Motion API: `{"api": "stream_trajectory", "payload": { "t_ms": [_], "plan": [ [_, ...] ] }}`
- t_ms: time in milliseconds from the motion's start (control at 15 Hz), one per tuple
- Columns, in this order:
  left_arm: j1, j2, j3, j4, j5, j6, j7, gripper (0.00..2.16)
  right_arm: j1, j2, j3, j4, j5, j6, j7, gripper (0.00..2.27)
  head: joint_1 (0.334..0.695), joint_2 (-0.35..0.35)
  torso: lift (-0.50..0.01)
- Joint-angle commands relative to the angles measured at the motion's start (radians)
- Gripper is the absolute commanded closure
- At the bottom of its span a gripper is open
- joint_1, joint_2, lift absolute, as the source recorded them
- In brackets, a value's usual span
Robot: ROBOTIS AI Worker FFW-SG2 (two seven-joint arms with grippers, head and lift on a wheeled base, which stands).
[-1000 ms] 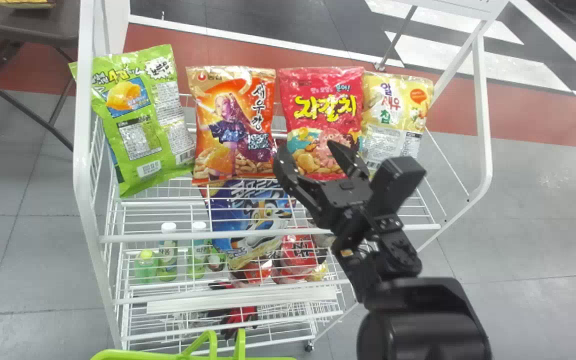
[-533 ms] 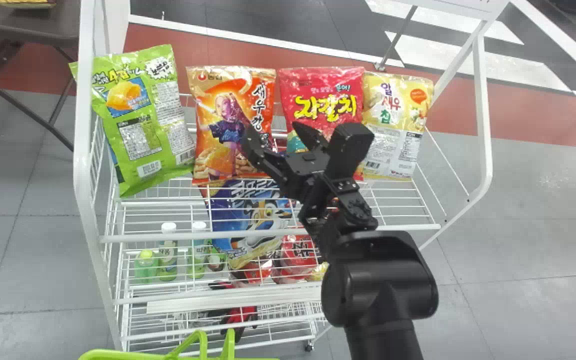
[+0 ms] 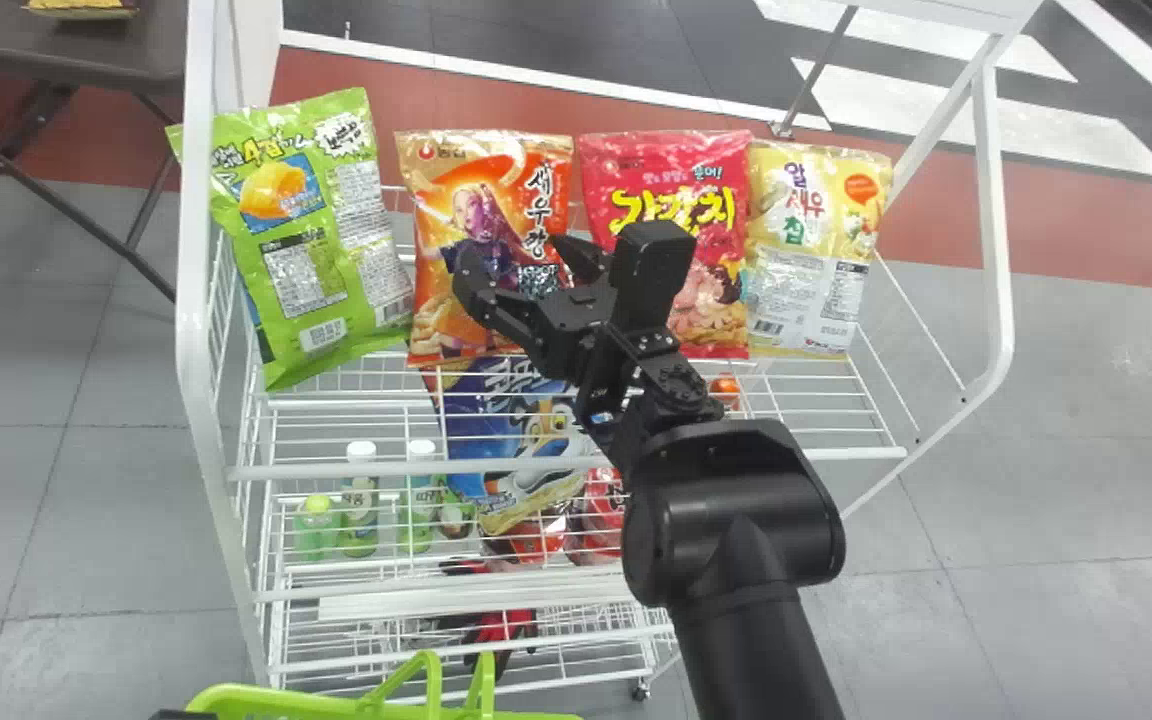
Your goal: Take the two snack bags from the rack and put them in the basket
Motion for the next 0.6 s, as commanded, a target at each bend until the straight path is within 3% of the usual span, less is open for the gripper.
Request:
{"api": "stream_trajectory", "payload": {
  "t_ms": [0,400,533],
  "plan": [
    [0.003,0.001,0.001,0.000,0.000,-0.002,-0.002,1.50,-0.034,0.001,0.016,0.028,0.021,0.051,0.013,0.12,0.695,-0.292,-0.008],
    [0.012,0.001,0.001,0.000,0.000,-0.002,-0.008,1.50,-0.080,0.001,0.041,0.073,0.073,0.091,-0.041,0.20,0.695,-0.270,-0.008],
    [0.012,0.001,0.005,0.000,0.000,-0.005,-0.011,1.50,-0.117,-0.005,0.039,0.108,0.067,0.158,-0.038,0.64,0.695,-0.274,-0.008]
  ]
}}
